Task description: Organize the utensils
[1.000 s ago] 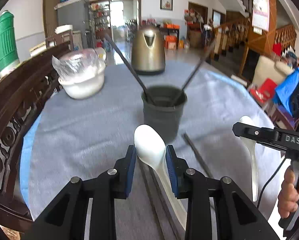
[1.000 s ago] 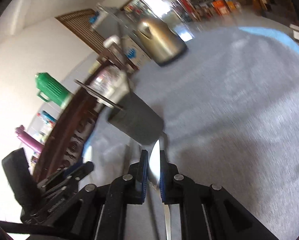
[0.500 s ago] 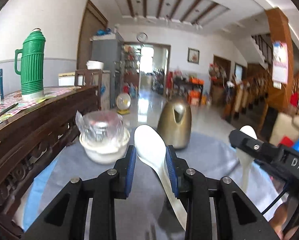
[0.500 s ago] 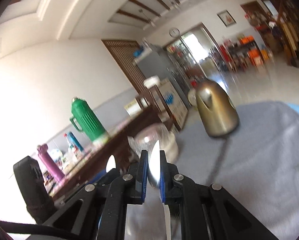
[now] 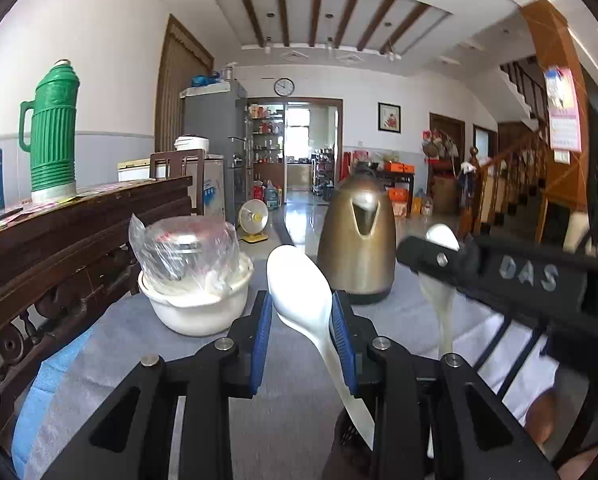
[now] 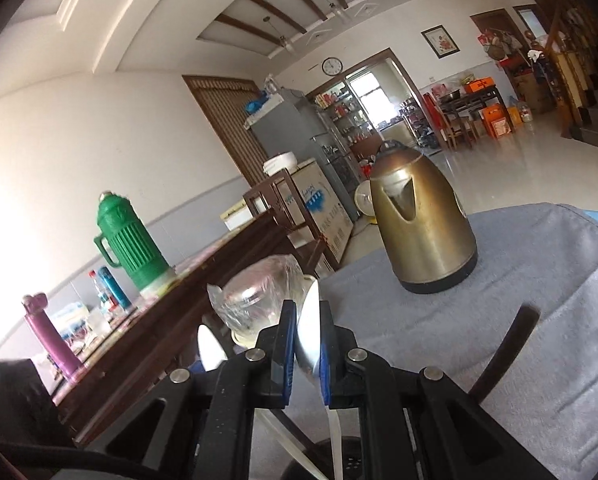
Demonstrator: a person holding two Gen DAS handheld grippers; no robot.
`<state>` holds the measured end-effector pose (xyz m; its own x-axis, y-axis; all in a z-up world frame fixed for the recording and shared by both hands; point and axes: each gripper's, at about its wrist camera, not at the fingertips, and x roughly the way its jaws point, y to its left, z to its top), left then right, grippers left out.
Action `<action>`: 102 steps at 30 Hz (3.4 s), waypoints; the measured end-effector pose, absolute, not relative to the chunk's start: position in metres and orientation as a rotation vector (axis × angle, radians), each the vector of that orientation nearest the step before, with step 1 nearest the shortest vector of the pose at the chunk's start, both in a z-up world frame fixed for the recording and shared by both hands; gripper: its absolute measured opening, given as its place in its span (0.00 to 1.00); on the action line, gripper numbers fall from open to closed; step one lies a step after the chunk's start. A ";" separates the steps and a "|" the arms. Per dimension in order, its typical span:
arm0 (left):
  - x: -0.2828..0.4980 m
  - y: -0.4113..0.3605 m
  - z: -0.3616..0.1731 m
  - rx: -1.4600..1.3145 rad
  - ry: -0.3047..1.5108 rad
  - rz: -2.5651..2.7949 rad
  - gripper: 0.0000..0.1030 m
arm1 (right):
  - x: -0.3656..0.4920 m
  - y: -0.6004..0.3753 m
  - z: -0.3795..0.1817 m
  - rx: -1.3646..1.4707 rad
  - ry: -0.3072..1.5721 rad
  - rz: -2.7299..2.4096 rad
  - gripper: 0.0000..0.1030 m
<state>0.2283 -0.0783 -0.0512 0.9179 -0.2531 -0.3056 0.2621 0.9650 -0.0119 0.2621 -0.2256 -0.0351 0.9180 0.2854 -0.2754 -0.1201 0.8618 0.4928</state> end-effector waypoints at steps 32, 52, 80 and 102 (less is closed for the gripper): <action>0.088 -0.005 -0.048 0.084 0.455 -0.320 0.68 | 0.078 -0.262 -0.012 0.542 0.310 0.128 0.12; -0.020 0.019 -0.040 0.080 0.663 -0.245 0.71 | -0.032 -0.250 -0.022 0.544 0.514 0.085 0.21; -0.076 0.047 -0.045 0.079 0.656 -0.156 0.71 | -0.123 -0.196 -0.043 0.523 0.544 0.097 0.21; -0.053 0.065 -0.070 0.074 0.675 -0.119 0.72 | -0.083 -0.176 -0.084 0.477 0.720 0.102 0.25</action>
